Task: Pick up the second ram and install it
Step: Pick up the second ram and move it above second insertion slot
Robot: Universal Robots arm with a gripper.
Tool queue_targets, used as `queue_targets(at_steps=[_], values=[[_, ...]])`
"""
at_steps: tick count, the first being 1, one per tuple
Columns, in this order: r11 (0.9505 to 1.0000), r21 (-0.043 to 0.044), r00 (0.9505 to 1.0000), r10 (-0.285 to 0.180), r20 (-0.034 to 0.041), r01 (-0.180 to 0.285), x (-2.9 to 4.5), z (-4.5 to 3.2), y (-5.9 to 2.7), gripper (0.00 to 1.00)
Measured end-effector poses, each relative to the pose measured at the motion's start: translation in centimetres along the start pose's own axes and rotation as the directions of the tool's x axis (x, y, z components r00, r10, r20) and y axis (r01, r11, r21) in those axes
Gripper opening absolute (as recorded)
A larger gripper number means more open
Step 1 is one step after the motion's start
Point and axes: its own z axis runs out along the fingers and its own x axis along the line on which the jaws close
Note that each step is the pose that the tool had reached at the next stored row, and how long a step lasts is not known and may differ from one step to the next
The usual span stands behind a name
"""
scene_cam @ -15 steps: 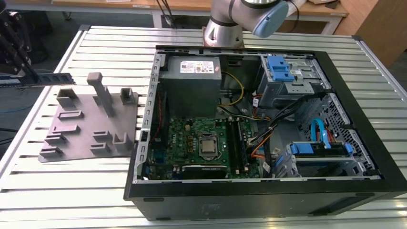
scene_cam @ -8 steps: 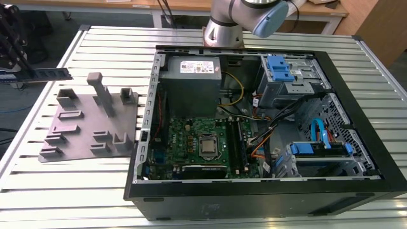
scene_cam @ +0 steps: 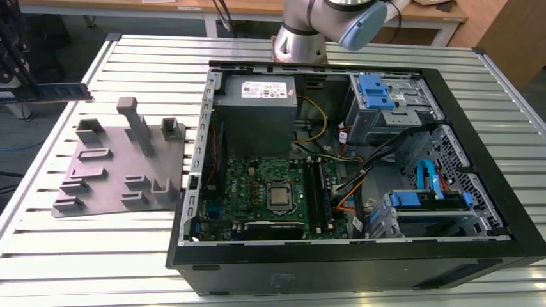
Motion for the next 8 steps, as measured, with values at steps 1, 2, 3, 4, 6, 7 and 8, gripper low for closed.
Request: queue_targets(at_steps=[1,2,3,4,6,7,8], values=[[1.0,0.0,1.0,0.0,0.0,0.0,-0.01,-0.2,0.01,0.14],[1.0,0.0,1.0,0.0,0.0,0.0,-0.01,-0.39,0.01,0.14],[1.0,0.0,1.0,0.0,0.0,0.0,-0.02,-0.56,0.02,0.14],[1.0,0.0001,1.0,0.0,0.0001,0.0,-0.02,-0.71,0.03,0.14],[1.0,0.0001,1.0,0.0,0.0002,0.0,-0.03,-0.93,0.03,0.14],[1.0,0.0002,1.0,0.0,0.0009,0.0,-0.03,-0.94,0.04,0.14],[1.0,0.0003,1.0,0.0,0.001,0.0,-0.04,-0.94,0.03,0.14]])
